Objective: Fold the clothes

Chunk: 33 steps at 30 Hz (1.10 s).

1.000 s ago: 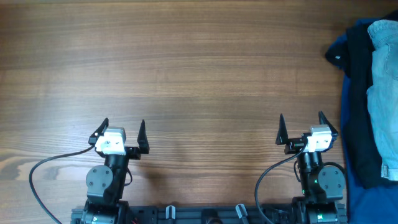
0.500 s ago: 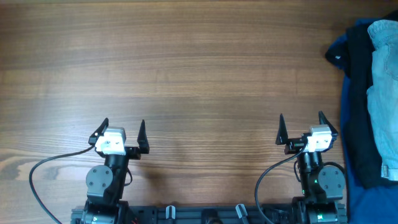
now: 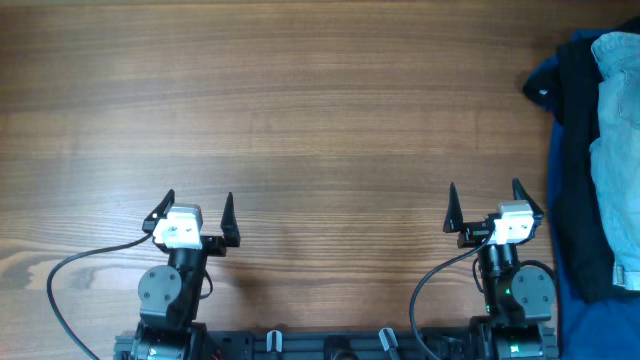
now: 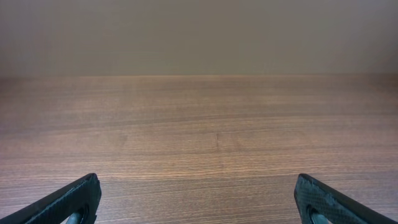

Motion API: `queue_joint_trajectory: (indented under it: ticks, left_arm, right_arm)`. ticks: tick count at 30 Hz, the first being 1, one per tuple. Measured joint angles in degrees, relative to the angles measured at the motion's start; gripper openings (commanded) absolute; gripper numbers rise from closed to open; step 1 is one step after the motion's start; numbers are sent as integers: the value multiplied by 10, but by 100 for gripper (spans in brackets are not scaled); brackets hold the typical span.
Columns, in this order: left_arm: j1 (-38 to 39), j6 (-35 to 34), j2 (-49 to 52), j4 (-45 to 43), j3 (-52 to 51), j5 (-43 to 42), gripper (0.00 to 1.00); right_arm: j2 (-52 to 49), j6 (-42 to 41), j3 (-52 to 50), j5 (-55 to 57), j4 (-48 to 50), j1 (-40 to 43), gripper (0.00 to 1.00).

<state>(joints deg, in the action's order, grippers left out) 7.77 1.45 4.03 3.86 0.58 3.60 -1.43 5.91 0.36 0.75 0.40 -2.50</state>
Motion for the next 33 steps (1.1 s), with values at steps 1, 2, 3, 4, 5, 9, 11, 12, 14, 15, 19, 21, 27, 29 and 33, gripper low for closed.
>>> queue_joint_trajectory:
  ticks: [1,2,3,4,5,9,11,12,14,15,19,21,27,29,33]
  left_arm:
    - [0,0,0,0,0,0,100]
    - [0,0,0,0,0,0,100]
    - [0,0,0,0,0,0,100]
    - [0,0,0,0,0,0,100]
    - [0,0,0,0,0,0,100]
    - [0,0,0,0,0,0,100]
    - [0,0,0,0,0,0,100]
    - [0,0,0,0,0,0,100]
    - [0,0,0,0,0,0,100]
    - [0,0,0,0,0,0,100]
    - [0,0,0,0,0,0,100]
    - [0,0,0,0,0,0,100]
    - [0,0,0,0,0,0,100]
    - [0,0,0,0,0,0,100]
    - [0,0,0,0,0,0,100]
  right_arm:
    - [0,0,0,0,0,0,100]
    - [0,0,0,0,0,0,100]
    - [0,0,0,0,0,0,100]
    - [0,0,0,0,0,0,100]
    - [0,0,0,0,0,0,100]
    - [0,0,0,0,0,0,100]
    - [0,0,0,0,0,0,100]
    - [0,0,0,0,0,0,100]
    - [0,0,0,0,0,0,100]
    - [0,0,0,0,0,0,100]
    - [0,0,0,0,0,0,100]
    - [0,0,0,0,0,0,100]
    - [-1,16,0,-9,26,0,100]
    - [-2,19,13,-34,9,0,100]
    - [-6,7,129,-48,-47,0,100]
